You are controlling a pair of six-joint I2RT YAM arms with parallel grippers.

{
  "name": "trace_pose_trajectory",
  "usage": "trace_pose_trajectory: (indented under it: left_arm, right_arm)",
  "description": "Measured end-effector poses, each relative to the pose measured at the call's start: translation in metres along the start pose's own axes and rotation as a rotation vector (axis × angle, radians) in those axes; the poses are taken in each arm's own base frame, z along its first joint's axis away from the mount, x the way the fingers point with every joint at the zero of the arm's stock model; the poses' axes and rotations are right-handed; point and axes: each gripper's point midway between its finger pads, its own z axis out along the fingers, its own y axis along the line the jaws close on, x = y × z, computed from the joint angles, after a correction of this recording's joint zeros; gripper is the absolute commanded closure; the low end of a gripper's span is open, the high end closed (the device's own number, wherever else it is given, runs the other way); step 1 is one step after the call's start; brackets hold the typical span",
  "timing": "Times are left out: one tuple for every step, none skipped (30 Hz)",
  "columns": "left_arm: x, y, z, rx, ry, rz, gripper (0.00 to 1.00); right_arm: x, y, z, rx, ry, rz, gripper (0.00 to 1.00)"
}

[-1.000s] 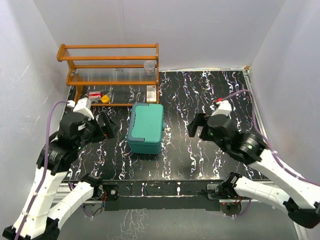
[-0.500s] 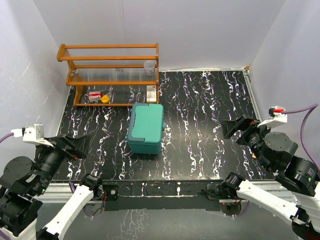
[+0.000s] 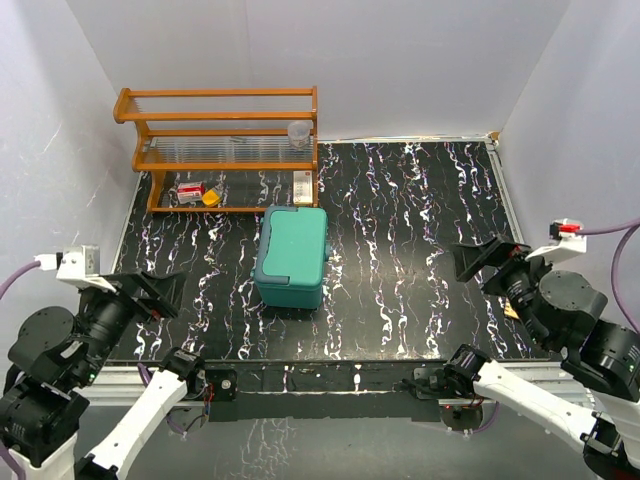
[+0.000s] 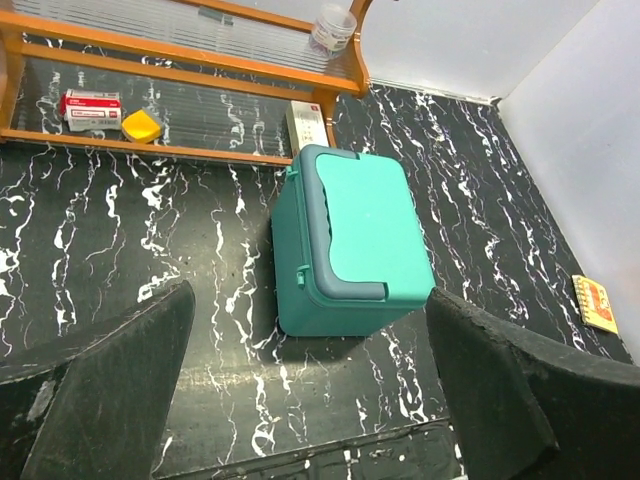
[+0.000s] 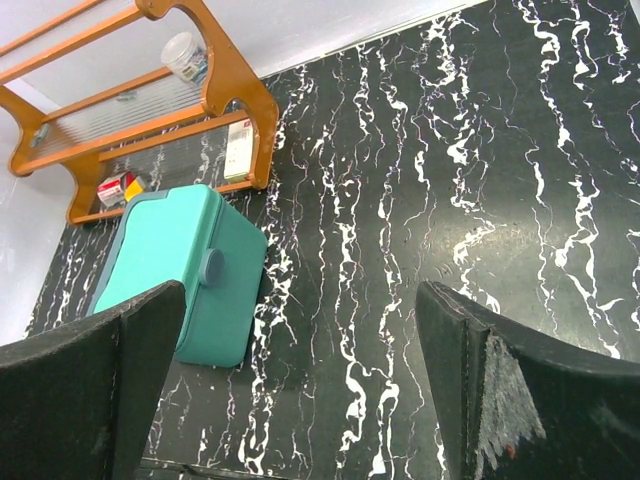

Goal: Organize the medicine kit

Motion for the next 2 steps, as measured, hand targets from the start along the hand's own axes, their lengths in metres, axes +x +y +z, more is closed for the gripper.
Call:
trace_pose_trajectory:
  left_arm:
    - [0.0014, 0.0003, 0.0009, -0.001, 0.004, 0.0, 0.01]
    - [0.0021, 0.0006, 0.0016, -0.003, 0.006, -0.002, 0.01]
  right_arm:
    - [-0.0001, -0.0003, -0.0003, 0.0, -0.001, 0.001, 0.02]
    - [0.0, -0.0003, -0.0003, 0.0, 0.0, 0.002, 0.02]
